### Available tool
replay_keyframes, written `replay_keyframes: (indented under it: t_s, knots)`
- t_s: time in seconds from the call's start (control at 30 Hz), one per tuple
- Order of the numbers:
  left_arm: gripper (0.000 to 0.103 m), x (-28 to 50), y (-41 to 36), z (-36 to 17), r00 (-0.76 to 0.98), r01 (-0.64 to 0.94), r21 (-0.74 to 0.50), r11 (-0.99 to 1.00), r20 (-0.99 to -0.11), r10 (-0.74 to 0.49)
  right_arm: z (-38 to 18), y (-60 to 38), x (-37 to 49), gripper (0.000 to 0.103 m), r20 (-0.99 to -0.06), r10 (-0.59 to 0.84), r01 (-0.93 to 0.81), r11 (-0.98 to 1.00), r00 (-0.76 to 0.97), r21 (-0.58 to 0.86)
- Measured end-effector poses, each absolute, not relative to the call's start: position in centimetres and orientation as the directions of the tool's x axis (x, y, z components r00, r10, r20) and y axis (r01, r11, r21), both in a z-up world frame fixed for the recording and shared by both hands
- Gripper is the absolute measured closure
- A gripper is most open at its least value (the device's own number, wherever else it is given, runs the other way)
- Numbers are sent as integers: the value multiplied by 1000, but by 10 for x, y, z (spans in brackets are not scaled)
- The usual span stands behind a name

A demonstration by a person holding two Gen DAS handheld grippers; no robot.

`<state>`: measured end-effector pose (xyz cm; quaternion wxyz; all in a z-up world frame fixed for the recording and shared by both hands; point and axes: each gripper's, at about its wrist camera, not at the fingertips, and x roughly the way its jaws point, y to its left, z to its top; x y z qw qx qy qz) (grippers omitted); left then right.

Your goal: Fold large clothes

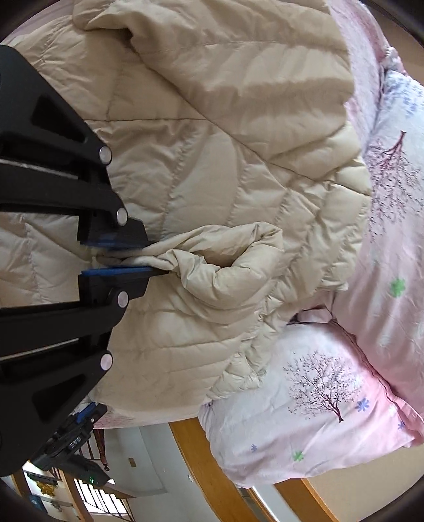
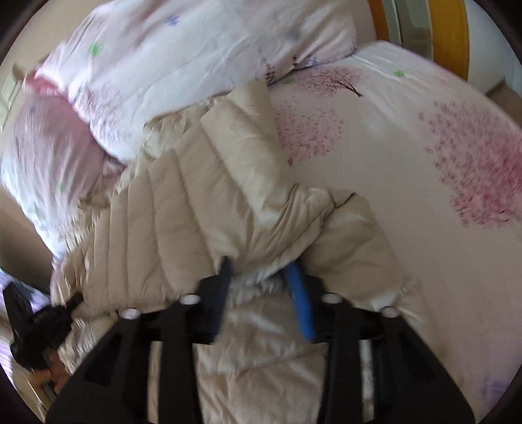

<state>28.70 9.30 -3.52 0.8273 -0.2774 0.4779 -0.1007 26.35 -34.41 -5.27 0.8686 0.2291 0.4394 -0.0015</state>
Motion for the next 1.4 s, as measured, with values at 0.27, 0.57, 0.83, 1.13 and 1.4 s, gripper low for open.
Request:
replay_keyframes:
  t_s: [0.27, 0.57, 0.83, 1.13, 1.4]
  knots:
    - [59, 247, 112, -8, 575, -50, -560, 827, -693, -435, -1, -252, 259, 70, -721, 354, -144, 930, 595, 337]
    - [41, 149, 194, 14, 695, -114, -562, 820, -634, -338, -25, -109, 295, 74, -785, 384, -386, 900, 486, 202]
    - [41, 65, 291, -11, 723, -351, -602, 717, -661, -201, -31, -104, 297, 44, -806, 408, -366, 894, 429, 258]
    - [41, 27, 349, -35, 795, -487, -727, 484, -598, -98, 0, -145, 269, 37, -725, 560, -327, 827, 401, 458]
    - [43, 32, 364, -53, 819, -525, -799, 292, -568, -83, -6, -143, 262, 36, -724, 587, -338, 807, 362, 485]
